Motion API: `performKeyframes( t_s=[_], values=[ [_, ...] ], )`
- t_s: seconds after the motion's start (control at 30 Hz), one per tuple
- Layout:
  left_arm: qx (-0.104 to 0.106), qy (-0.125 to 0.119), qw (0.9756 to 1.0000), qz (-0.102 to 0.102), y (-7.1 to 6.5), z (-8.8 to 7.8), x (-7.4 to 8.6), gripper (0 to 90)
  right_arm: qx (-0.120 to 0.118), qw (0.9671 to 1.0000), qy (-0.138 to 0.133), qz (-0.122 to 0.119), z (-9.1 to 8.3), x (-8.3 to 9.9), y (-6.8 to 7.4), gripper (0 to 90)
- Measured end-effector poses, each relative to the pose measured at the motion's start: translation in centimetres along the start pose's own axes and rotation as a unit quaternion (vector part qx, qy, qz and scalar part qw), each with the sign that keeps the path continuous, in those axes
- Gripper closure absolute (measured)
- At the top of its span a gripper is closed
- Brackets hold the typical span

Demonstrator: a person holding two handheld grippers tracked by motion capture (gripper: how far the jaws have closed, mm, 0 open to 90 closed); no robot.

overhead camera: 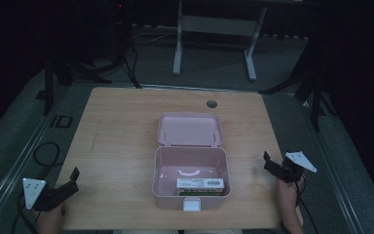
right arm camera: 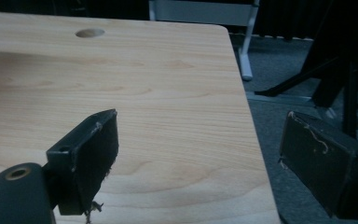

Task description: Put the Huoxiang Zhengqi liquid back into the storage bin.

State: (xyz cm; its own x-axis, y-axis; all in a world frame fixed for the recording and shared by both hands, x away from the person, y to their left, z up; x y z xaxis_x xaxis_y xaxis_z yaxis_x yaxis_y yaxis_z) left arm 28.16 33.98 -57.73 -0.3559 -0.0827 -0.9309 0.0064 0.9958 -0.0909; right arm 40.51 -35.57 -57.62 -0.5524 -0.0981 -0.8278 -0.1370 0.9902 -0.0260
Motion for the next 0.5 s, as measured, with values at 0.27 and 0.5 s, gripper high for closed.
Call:
performKeyframes(
  t_s=[0.27,0.5],
  values=[
    [0.000,0.000,1.0000,0.000,0.0,0.0,0.0,1.2,0.008,0.9993,-0.029,0.023,-0.9,-0.3,-0.3,10.4],
    [-0.001,0.000,1.0000,0.000,0.0,0.0,0.0,1.2,0.013,0.9976,-0.053,0.044,-1.6,-0.7,-0.7,9.9]
  ],
)
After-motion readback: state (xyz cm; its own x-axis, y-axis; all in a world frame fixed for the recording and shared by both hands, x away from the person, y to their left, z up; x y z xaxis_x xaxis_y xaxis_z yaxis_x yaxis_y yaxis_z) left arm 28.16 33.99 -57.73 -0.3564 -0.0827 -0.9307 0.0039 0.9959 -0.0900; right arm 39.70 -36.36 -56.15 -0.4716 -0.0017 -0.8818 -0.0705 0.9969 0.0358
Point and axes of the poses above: each handheld gripper's, and its own axes: z roughly forward along the jaws, x roughly out of its underside, y roughly to its left, the point moved 8 cm from there along z, roughly forward along the jaws, and after that the axes turned 12 degrees about y, right-handed, at the moved point
